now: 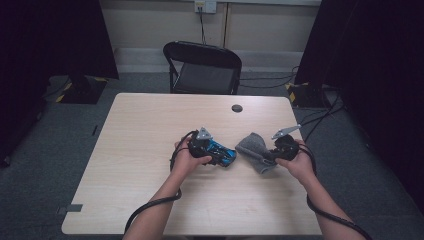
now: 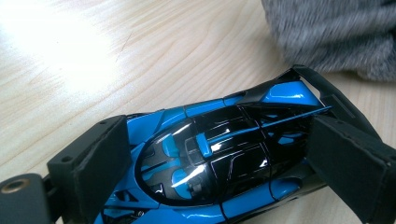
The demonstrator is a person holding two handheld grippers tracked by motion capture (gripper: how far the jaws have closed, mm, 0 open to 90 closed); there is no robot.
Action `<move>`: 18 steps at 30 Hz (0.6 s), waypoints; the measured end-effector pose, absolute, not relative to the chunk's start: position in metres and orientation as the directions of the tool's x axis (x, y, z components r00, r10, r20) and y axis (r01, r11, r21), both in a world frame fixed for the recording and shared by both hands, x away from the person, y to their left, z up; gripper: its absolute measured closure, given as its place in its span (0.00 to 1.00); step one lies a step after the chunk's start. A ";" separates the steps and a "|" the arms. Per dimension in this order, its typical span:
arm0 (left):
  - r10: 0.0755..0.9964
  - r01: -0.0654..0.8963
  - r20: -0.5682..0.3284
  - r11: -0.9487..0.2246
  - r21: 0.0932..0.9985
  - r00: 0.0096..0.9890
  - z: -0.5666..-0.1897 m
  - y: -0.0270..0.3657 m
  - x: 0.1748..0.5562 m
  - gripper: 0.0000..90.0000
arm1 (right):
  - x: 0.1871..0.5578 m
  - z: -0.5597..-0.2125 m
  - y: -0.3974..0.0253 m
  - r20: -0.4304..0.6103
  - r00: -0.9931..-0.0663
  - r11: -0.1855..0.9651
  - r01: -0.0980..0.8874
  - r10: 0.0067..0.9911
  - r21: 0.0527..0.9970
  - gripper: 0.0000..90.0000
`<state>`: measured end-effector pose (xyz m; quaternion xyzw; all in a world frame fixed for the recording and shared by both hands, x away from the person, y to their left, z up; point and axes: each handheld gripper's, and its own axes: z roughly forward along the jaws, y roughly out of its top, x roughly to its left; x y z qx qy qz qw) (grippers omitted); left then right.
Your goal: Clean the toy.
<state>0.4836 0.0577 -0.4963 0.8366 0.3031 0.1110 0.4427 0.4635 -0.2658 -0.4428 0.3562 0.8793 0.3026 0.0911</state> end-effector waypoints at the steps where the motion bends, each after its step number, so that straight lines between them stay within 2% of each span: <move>1: 0.606 0.407 -0.083 -0.420 0.811 0.791 -0.497 0.058 0.483 0.07 | 0.466 -0.440 -0.266 0.059 -0.724 0.551 0.573 0.688 0.607 0.89; 8: 0.607 0.407 -0.083 -0.419 0.812 0.791 -0.497 0.058 0.483 0.07 | 0.491 -0.430 -0.247 0.039 -0.711 0.537 0.565 0.702 0.626 0.89; 18: 0.604 0.401 -0.086 -0.408 0.820 0.792 -0.498 0.059 0.483 0.07 | 0.523 -0.447 -0.203 0.027 -0.723 0.560 0.558 0.690 0.613 0.89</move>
